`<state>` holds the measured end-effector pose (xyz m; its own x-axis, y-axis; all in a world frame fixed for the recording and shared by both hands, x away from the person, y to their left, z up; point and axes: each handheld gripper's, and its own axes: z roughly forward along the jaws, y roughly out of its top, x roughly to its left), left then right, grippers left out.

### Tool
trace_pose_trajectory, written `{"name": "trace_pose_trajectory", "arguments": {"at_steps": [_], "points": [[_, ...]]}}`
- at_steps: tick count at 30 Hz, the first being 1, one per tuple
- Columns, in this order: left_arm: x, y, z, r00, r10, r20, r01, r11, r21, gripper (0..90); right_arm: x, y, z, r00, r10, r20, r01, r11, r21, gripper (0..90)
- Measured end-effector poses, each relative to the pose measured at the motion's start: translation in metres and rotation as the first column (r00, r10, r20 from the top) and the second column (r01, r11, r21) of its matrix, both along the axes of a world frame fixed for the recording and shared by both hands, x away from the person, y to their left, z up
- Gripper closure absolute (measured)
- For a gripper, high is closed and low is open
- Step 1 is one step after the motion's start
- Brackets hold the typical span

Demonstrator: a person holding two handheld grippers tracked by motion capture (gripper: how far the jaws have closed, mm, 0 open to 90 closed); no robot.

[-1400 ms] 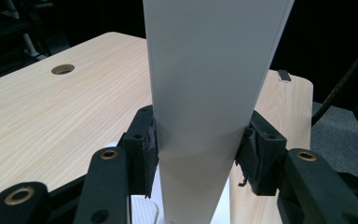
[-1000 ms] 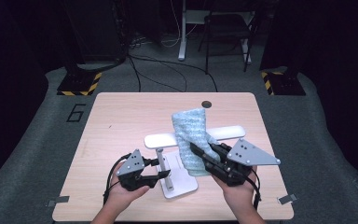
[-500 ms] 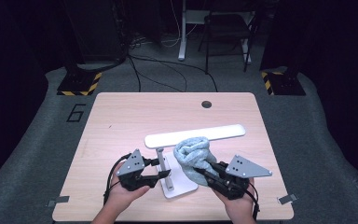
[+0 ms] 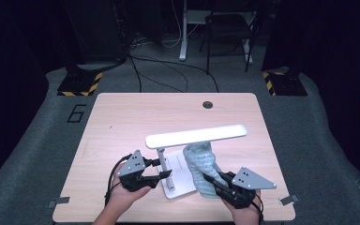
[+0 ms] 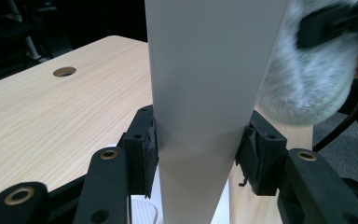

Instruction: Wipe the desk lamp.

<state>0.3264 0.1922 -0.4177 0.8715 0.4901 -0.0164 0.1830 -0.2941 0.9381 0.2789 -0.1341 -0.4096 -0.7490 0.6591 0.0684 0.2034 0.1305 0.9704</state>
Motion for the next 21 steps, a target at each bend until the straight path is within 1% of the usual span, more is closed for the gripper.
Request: {"name": "trace_pose_trajectory", "arguments": {"at_steps": [1,3,4,7,8,9,10,11,12,13,15,16,17,18,19,20,21], "points": [[0.0,0.0,0.0,1.0,0.001,0.0,-0.001,1.0,0.0,52.7,0.001,-0.002,-0.003,0.9998,-0.018,-0.01,0.018,0.9998,-0.005,79.2],[0.0,0.0,0.0,1.0,0.001,-0.002,-0.001,1.0,-0.001,52.7,0.006,-0.01,-0.013,0.9979,-0.063,-0.012,0.063,0.9976,-0.029,79.2],[0.0,0.0,0.0,1.0,0.001,-0.002,-0.001,1.0,-0.001,52.7,0.009,-0.014,-0.019,0.9962,-0.084,-0.025,0.083,0.9962,-0.027,79.2],[0.0,0.0,0.0,1.0,0.005,0.0,-0.005,1.0,0.001,52.7,0.015,-0.026,-0.034,0.9913,-0.121,-0.052,0.12,0.9926,-0.015,79.1],[0.0,0.0,0.0,1.0,0.004,0.001,-0.004,1.0,-0.002,52.7,0.017,-0.031,-0.04,0.987,-0.145,-0.07,0.144,0.9895,-0.016,79.1],[0.0,0.0,0.0,1.0,0.003,0.0,-0.003,1.0,-0.002,52.7,0.019,-0.034,-0.044,0.9859,-0.153,-0.068,0.153,0.9882,-0.01,79.2],[0.0,0.0,0.0,1.0,0.002,-0.002,-0.002,1.0,-0.002,52.7,0.022,-0.038,-0.048,0.9823,-0.168,-0.082,0.168,0.9857,-0.017,79.2],[0.0,0.0,0.0,1.0,0.002,-0.002,-0.002,1.0,-0.002,52.7,0.024,-0.04,-0.05,0.9807,-0.173,-0.092,0.171,0.985,-0.021,79.2],[0.0,0.0,0.0,1.0,0.002,-0.002,-0.002,1.0,-0.001,52.6,0.028,-0.044,-0.054,0.9763,-0.193,-0.097,0.191,0.981,-0.035,79.1],[0.0,0.0,0.0,1.0,0.002,-0.002,-0.002,1.0,-0.001,52.7,0.031,-0.047,-0.058,0.9724,-0.205,-0.111,0.201,0.9786,-0.043,79.0],[0.0,0.0,0.0,1.0,0.003,-0.002,-0.003,1.0,0.0,52.7,0.037,-0.052,-0.066,0.9627,-0.216,-0.164,0.214,0.9764,-0.027,78.2],[0.0,0.0,0.0,1.0,0.004,0.001,-0.004,1.0,-0.001,52.6,0.038,-0.053,-0.07,0.9556,-0.212,-0.204,0.216,0.9764,-0.007,77.5],[0.0,0.0,0.0,1.0,0.003,-0.001,-0.003,1.0,-0.001,52.6,0.04,-0.054,-0.073,0.9529,-0.208,-0.221,0.214,0.9768,0.004,77.1],[0.0,0.0,0.0,1.0,0.003,-0.001,-0.003,1.0,0.0,52.6,0.042,-0.055,-0.077,0.9481,-0.21,-0.239,0.217,0.9762,0.003,76.1],[0.0,0.0,0.0,1.0,0.002,-0.001,-0.002,1.0,0.001,52.6,0.044,-0.054,-0.081,0.9439,-0.213,-0.253,0.216,0.9763,-0.014,74.5],[0.0,0.0,0.0,1.0,0.002,-0.001,-0.002,1.0,0.001,52.6,0.047,-0.053,-0.084,0.9392,-0.227,-0.258,0.223,0.9738,-0.044,71.5],[0.0,0.0,0.0,1.0,0.003,-0.002,-0.003,1.0,0.0,52.6,0.047,-0.053,-0.084,0.9392,-0.227,-0.258,0.223,0.9738,-0.044,71.5]]}}
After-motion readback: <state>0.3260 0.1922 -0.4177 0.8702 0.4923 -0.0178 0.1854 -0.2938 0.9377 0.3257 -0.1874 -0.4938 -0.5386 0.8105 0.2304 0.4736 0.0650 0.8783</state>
